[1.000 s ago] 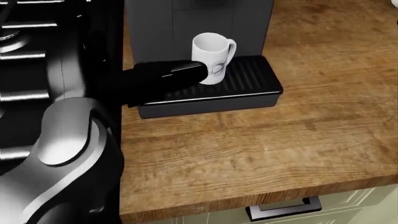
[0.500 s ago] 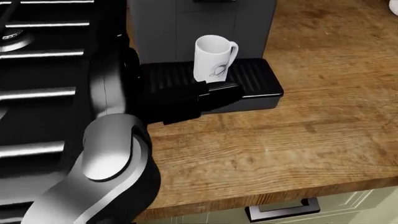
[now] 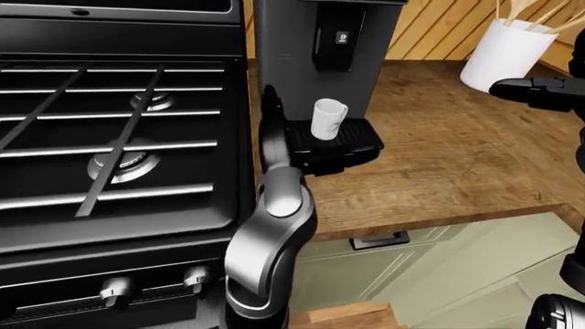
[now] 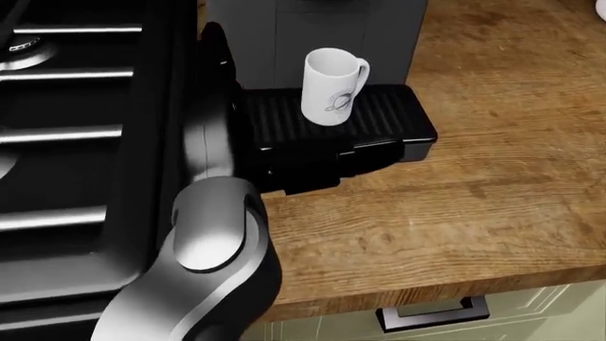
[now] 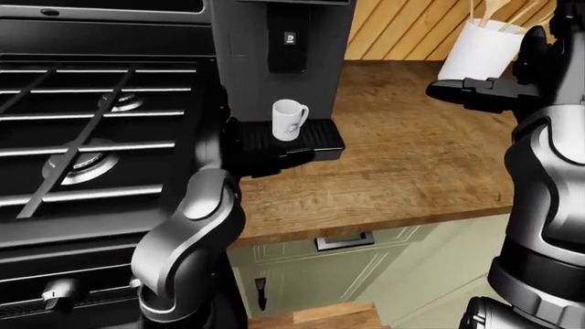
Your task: Pick the mug from under the coffee machine dispenser and place it on the counter.
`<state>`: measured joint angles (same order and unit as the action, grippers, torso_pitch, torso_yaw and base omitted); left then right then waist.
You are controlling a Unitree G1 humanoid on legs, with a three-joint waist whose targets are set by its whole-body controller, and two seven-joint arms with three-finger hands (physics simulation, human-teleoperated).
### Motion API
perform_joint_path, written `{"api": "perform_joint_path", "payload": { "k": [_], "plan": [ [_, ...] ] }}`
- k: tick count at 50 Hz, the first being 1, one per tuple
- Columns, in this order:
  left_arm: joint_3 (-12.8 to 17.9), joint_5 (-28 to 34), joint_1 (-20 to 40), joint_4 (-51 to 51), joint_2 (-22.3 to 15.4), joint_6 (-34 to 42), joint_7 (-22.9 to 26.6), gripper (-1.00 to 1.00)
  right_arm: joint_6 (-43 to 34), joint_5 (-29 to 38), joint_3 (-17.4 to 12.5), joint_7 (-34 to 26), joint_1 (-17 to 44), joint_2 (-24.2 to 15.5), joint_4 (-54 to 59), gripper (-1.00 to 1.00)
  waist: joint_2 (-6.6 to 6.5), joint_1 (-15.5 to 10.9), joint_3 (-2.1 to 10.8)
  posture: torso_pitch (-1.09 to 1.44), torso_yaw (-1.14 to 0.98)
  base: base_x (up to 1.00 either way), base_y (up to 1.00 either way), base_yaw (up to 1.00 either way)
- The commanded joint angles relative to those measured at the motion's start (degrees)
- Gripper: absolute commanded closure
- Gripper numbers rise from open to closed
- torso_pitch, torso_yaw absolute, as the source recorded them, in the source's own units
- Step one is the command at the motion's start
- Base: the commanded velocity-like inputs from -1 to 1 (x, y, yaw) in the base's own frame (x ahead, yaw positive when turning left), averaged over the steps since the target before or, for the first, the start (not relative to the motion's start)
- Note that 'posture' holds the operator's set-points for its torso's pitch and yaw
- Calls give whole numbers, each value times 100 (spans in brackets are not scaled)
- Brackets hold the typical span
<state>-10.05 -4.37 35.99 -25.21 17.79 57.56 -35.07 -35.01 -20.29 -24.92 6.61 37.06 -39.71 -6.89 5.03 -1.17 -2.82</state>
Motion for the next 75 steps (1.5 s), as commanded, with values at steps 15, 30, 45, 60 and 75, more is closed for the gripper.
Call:
{"api": "perform_joint_path", "payload": {
  "k": [15,30,45,60,75],
  "plan": [
    [-28,392,424,835,165,-973,206,-100,186,-2,-113,11,146,-155,-119,-100,86,-23,149,0,0,0,0,0],
    [-57,784,666,1640,534,-1486,-373,-100,182,-41,-135,36,135,-195,-131,-100,142,-28,161,0,0,0,0,0],
    [24,672,1006,2709,747,-2133,-927,-100,171,-82,-173,40,109,-232,-139,-100,185,-34,168,0,0,0,0,0],
    [266,596,1555,3514,612,-2717,-1510,-100,210,-106,-204,37,52,-262,-115,-100,200,-21,169,0,0,0,0,0],
    [278,655,1664,3941,537,-3012,-1587,-100,191,-125,-201,45,68,-269,-137,-100,186,-19,172,0,0,0,0,0]
  ]
}}
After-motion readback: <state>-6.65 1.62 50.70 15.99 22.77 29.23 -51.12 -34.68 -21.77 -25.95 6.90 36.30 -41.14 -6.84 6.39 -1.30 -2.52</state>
